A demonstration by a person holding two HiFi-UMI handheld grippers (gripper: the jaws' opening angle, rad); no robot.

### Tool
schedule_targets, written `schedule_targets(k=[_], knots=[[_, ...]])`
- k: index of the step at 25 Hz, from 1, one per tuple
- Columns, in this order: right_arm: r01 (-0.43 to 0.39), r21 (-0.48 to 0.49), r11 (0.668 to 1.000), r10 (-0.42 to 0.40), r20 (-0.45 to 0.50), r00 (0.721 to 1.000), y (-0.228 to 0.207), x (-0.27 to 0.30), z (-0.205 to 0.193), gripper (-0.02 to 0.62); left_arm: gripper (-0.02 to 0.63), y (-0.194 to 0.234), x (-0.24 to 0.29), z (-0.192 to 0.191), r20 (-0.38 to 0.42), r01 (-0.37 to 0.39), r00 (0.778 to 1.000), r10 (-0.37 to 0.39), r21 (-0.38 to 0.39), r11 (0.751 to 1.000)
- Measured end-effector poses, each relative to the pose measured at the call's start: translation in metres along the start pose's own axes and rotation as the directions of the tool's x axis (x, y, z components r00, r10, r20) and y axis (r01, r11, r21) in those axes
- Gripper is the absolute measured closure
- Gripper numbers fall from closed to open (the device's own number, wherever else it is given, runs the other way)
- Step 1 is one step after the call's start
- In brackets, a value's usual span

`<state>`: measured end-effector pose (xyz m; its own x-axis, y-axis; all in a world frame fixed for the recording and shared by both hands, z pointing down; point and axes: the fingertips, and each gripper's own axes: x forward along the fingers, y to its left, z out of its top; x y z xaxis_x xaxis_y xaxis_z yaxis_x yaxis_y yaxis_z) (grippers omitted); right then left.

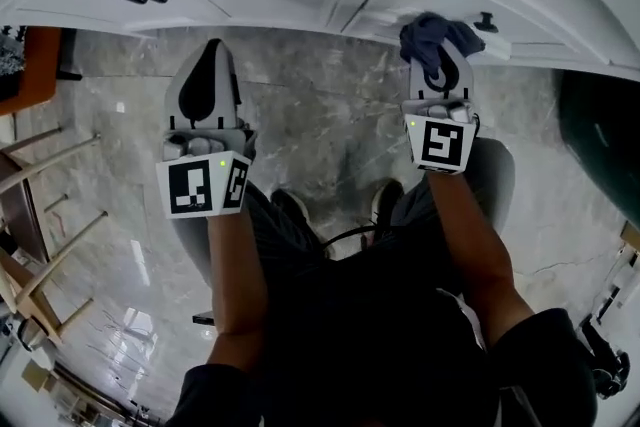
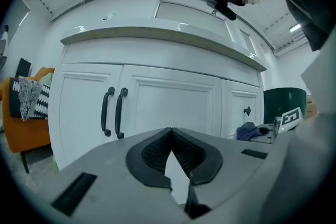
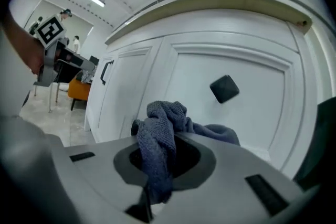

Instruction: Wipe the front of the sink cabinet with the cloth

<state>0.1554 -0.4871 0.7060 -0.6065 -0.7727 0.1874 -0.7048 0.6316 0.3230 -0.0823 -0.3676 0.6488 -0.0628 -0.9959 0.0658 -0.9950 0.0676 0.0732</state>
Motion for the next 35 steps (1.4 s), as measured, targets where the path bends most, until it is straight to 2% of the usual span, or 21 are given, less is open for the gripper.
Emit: schedule_targets(k=[3, 6, 8, 12, 14, 18, 23, 26, 28, 30, 32, 35], knots=[[0.080, 0.050, 0.996, -0.077, -0.047, 0.996, -0.029, -0.013, -0.035, 0.558, 0.603, -0.001, 0.004, -0.003, 0.040, 0.005, 0.999, -0.005, 0.015, 1.000], [0.173, 0.123, 0.977, -0.165, -0.077, 0.983, -0.054, -0.022, -0.042, 0.560, 0.601, -0.007, 0.008, 0.005, 0.076, 0.024, 0.997, -0.025, 0.016, 1.000], [0.205, 0.153, 0.967, -0.191, -0.101, 0.976, -0.054, -0.022, -0.043, 0.560, 0.602, -0.014, 0.008, 0.011, 0.091, 0.046, 0.995, -0.049, 0.029, 0.999], [0.211, 0.142, 0.967, -0.198, -0.098, 0.975, -0.026, -0.005, -0.038, 0.558, 0.601, -0.015, 0.007, 0.011, 0.086, 0.074, 0.993, -0.079, 0.063, 0.995], [0.189, 0.133, 0.973, -0.179, -0.081, 0.980, -0.009, 0.003, -0.030, 0.558, 0.601, -0.010, 0.007, 0.013, 0.095, 0.073, 0.992, -0.078, 0.047, 0.996], [0.028, 0.098, 0.995, -0.024, -0.045, 0.999, 0.044, 0.025, -0.008, 0.558, 0.601, -0.009, 0.008, 0.015, 0.110, 0.081, 0.991, -0.083, 0.022, 0.996], [0.004, 0.144, 0.990, 0.003, -0.049, 0.999, 0.046, 0.022, -0.016, 0.560, 0.601, -0.014, 0.005, 0.019, 0.129, 0.086, 0.988, -0.088, 0.014, 0.996], [0.105, 0.195, 0.975, -0.065, -0.203, 0.977, 0.012, 0.000, -0.060, 0.561, 0.601, -0.012, 0.001, 0.023, 0.145, 0.071, 0.987, -0.069, -0.009, 0.997], [0.231, 0.264, 0.936, -0.147, -0.303, 0.941, -0.025, -0.019, -0.090, 0.561, 0.601, -0.010, -0.002, 0.026, 0.158, 0.060, 0.986, -0.055, -0.029, 0.998], [0.326, 0.289, 0.900, -0.230, -0.319, 0.919, -0.060, -0.032, -0.098, 0.561, 0.601, -0.011, -0.005, 0.030, 0.171, 0.059, 0.984, -0.052, -0.037, 0.998], [0.341, 0.287, 0.895, -0.256, -0.295, 0.921, -0.071, -0.030, -0.091, 0.561, 0.602, -0.014, -0.005, 0.033, 0.176, 0.065, 0.983, -0.058, -0.030, 0.997], [0.282, 0.316, 0.906, -0.188, -0.296, 0.937, -0.039, -0.011, -0.084, 0.561, 0.602, -0.020, -0.006, 0.035, 0.177, 0.080, 0.981, -0.078, -0.007, 0.997]])
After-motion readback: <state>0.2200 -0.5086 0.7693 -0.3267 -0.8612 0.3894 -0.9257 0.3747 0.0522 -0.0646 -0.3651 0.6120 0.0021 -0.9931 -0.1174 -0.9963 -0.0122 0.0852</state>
